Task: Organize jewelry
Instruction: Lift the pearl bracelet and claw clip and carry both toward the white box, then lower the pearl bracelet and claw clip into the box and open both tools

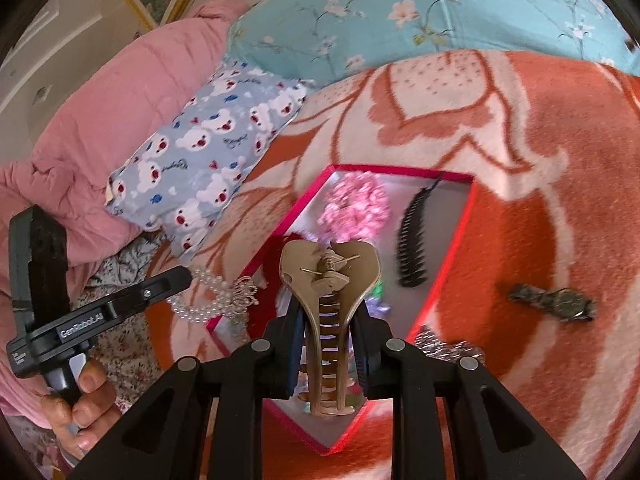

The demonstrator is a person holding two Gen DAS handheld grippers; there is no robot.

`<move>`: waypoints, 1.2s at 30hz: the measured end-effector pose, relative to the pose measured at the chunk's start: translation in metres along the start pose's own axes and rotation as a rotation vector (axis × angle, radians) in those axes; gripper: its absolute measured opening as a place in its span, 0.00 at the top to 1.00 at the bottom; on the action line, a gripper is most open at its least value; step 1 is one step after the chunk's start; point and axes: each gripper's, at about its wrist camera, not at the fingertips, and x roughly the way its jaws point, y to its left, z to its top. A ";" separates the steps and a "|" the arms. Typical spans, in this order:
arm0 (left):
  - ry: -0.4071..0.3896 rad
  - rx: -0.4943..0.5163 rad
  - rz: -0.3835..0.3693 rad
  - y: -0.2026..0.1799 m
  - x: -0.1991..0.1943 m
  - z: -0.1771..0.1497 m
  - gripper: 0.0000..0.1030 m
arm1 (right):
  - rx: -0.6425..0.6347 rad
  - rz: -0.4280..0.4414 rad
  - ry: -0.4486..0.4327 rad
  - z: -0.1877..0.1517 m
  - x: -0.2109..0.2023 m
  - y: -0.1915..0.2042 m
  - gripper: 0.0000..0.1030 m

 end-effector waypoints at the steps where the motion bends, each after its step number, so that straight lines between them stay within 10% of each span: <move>1: 0.001 -0.005 0.003 0.002 0.000 -0.001 0.91 | -0.006 0.004 0.004 -0.003 0.003 0.004 0.79; 36: 0.144 -0.056 0.090 0.038 0.059 -0.044 0.89 | 0.005 0.016 0.125 -0.033 0.057 0.009 0.75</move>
